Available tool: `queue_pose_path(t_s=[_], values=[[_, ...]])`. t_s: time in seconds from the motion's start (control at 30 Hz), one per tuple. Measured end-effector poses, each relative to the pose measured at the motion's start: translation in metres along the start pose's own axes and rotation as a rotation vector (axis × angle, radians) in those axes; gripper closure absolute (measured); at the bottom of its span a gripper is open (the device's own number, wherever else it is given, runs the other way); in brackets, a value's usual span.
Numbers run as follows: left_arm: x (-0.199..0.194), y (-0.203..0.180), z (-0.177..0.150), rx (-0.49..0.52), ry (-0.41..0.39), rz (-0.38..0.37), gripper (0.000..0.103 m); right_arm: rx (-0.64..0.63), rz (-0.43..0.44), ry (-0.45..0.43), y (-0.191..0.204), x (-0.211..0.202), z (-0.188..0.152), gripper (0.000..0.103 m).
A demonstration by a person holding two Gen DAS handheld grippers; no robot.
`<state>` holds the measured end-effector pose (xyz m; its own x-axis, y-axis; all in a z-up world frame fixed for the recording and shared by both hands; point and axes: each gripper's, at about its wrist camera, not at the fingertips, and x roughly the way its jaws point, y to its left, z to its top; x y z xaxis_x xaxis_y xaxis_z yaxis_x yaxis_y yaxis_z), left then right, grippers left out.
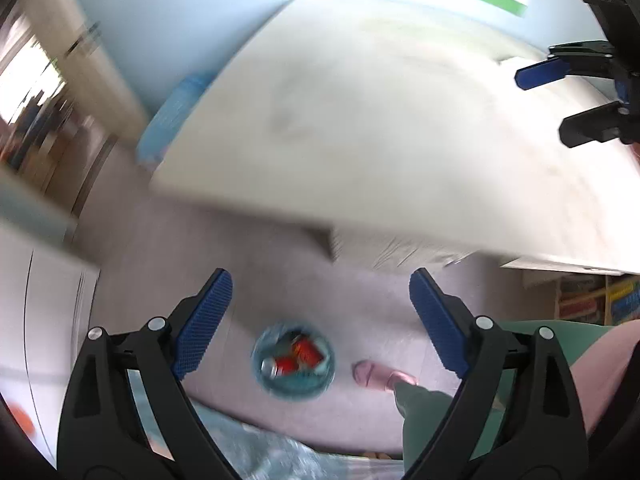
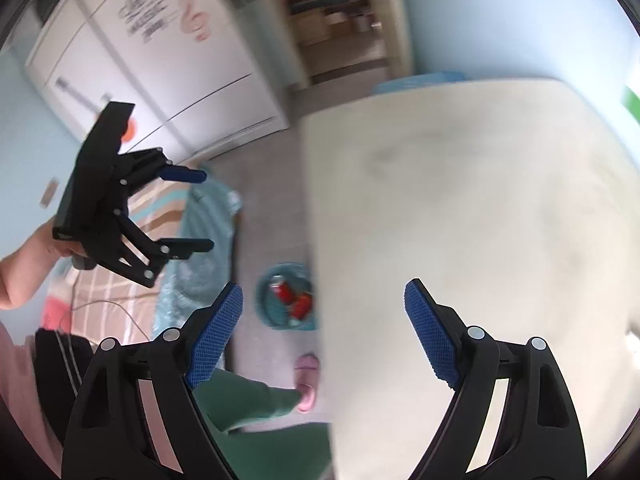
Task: Collect trash
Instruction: 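Move both grippers back toward the white markers on the table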
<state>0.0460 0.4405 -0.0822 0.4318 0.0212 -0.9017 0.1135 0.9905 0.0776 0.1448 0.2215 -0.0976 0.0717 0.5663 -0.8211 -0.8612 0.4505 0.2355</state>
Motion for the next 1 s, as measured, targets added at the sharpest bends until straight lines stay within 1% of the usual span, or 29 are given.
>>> queue_pose_path(t_s=[0.07, 0.1, 0.2, 0.23, 0.27, 0.3, 0.43, 0.47, 0.5, 0.53, 0.6, 0.7, 0.83, 0.9, 1.0], values=[[0.008, -0.029, 0.027, 0.083, -0.014, -0.045, 0.015, 0.049, -0.051, -0.031, -0.027, -0.023, -0.024, 0.02], [0.012, -0.042, 0.039, 0.115, -0.02, -0.055, 0.015, 0.076, -0.068, -0.04, -0.039, -0.033, -0.035, 0.02], [0.028, -0.089, 0.081, 0.223, -0.035, -0.102, 0.015, 0.133, -0.126, -0.058, -0.078, -0.064, -0.07, 0.02], [0.031, -0.098, 0.089, 0.244, -0.038, -0.113, 0.015, 0.144, -0.139, -0.059, -0.087, -0.071, -0.078, 0.02], [0.035, -0.117, 0.104, 0.28, -0.043, -0.124, 0.015, 0.157, -0.152, -0.06, -0.098, -0.08, -0.088, 0.02], [0.039, -0.13, 0.115, 0.306, -0.049, -0.131, 0.015, 0.172, -0.17, -0.06, -0.113, -0.091, -0.1, 0.02], [0.054, -0.184, 0.161, 0.385, -0.08, -0.173, 0.015, 0.208, -0.206, -0.059, -0.157, -0.12, -0.127, 0.02], [0.06, -0.198, 0.176, 0.402, -0.088, -0.182, 0.015, 0.21, -0.211, -0.059, -0.169, -0.126, -0.133, 0.02], [0.062, -0.202, 0.181, 0.413, -0.094, -0.189, 0.015, 0.209, -0.214, -0.06, -0.172, -0.133, -0.14, 0.02], [0.068, -0.214, 0.195, 0.431, -0.103, -0.188, 0.015, 0.204, -0.218, -0.06, -0.184, -0.138, -0.145, 0.02], [0.073, -0.233, 0.215, 0.454, -0.103, -0.193, 0.015, 0.198, -0.222, -0.055, -0.201, -0.142, -0.148, 0.02], [0.092, -0.252, 0.244, 0.483, -0.094, -0.212, 0.016, 0.182, -0.215, -0.05, -0.23, -0.143, -0.147, 0.02], [0.12, -0.266, 0.276, 0.505, -0.066, -0.238, 0.019, 0.132, -0.194, -0.041, -0.276, -0.146, -0.148, 0.02], [0.137, -0.275, 0.289, 0.518, -0.038, -0.222, 0.021, 0.109, -0.185, -0.029, -0.297, -0.141, -0.147, 0.02], [0.158, -0.287, 0.306, 0.542, -0.017, -0.195, 0.021, 0.083, -0.181, -0.013, -0.323, -0.134, -0.142, 0.02]])
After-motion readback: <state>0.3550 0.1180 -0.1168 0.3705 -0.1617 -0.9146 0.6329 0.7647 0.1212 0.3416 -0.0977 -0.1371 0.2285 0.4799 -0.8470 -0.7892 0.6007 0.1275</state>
